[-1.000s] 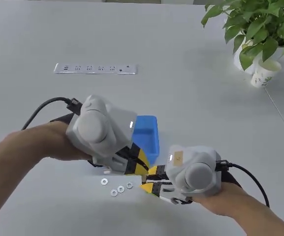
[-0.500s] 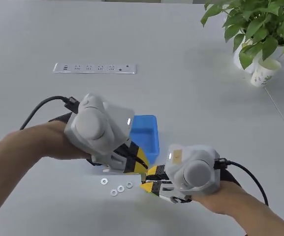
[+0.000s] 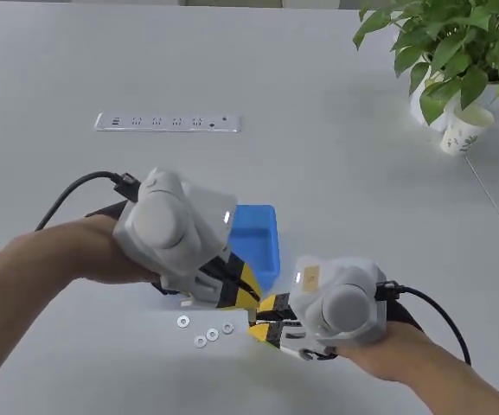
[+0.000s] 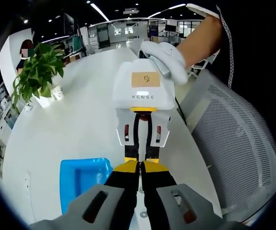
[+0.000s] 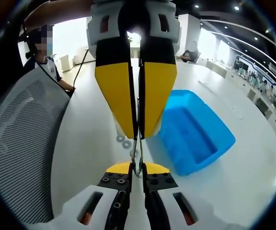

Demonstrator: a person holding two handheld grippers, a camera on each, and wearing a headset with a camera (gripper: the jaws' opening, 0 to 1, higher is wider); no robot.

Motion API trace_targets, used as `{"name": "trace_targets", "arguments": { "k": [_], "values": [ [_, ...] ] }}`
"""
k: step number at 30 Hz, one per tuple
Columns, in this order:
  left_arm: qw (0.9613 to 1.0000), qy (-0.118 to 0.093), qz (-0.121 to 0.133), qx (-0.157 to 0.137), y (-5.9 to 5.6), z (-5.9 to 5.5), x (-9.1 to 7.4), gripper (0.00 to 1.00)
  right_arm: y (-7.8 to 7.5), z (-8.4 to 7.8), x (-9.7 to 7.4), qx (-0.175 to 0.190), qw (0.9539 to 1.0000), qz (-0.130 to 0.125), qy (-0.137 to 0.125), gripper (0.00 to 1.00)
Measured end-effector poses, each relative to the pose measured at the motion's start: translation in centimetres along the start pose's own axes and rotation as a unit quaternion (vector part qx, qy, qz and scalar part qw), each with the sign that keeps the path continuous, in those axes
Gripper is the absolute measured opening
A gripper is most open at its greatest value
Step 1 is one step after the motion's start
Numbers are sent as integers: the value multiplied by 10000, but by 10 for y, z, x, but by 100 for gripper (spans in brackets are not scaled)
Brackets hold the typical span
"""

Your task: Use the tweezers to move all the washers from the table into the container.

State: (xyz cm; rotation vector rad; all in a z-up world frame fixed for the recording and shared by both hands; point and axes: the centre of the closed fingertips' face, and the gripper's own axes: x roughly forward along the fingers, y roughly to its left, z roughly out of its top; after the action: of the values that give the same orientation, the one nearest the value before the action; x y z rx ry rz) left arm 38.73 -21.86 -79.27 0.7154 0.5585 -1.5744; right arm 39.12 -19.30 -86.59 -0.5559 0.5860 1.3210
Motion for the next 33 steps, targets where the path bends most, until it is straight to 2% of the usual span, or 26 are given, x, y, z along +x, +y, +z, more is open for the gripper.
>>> {"name": "trace_targets", "arguments": {
  "k": [7, 16, 25, 33],
  "values": [
    [10000, 4, -25, -5, -1, 1, -2, 5, 2, 1, -1, 0, 10000, 28, -6, 10],
    [10000, -38, -26, -27, -1, 7, -12, 5, 2, 10, -8, -40, 10000, 64, -27, 10],
    [9999, -80, 8, -63, 4, 15, -27, 5, -4, 25, -17, -122, 9999, 89, -37, 10],
    [9999, -80, 59, -16, 12, 23, -41, 5, -12, 39, -25, -82, 9999, 80, -125, 10]
  ]
}}
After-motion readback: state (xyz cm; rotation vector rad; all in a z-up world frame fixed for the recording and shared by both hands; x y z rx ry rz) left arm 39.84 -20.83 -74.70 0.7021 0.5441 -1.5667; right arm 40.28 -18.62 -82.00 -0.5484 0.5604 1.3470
